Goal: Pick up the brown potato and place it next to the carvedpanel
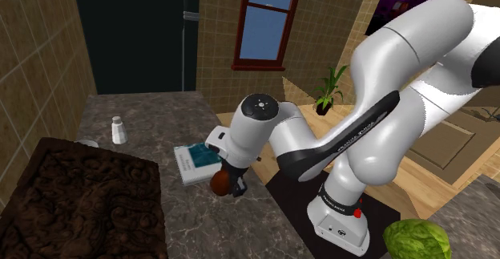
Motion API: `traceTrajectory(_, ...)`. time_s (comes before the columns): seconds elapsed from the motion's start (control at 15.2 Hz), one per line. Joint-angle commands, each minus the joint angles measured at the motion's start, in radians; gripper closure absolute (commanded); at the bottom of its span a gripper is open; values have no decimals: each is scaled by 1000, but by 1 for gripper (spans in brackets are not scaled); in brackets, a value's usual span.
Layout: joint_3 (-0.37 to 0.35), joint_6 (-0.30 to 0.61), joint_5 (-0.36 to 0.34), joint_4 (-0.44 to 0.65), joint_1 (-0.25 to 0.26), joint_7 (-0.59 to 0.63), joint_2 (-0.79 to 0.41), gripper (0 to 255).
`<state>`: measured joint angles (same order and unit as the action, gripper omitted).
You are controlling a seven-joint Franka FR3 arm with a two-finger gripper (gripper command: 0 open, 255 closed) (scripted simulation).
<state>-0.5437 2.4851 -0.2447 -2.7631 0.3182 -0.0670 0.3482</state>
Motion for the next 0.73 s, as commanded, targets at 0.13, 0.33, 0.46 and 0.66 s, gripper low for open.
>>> traceTrajectory(0.13,-32,61,-64,-8,-43,59,-62,255)
traceTrajectory(0.33,-59,104,-127,-11,-81,116,-112,255)
traceTrajectory(0.46,-62,109,-136,-12,-85,124,-118,255)
traceTrajectory(0.66,-62,108,-136,-12,-85,124,-118,255)
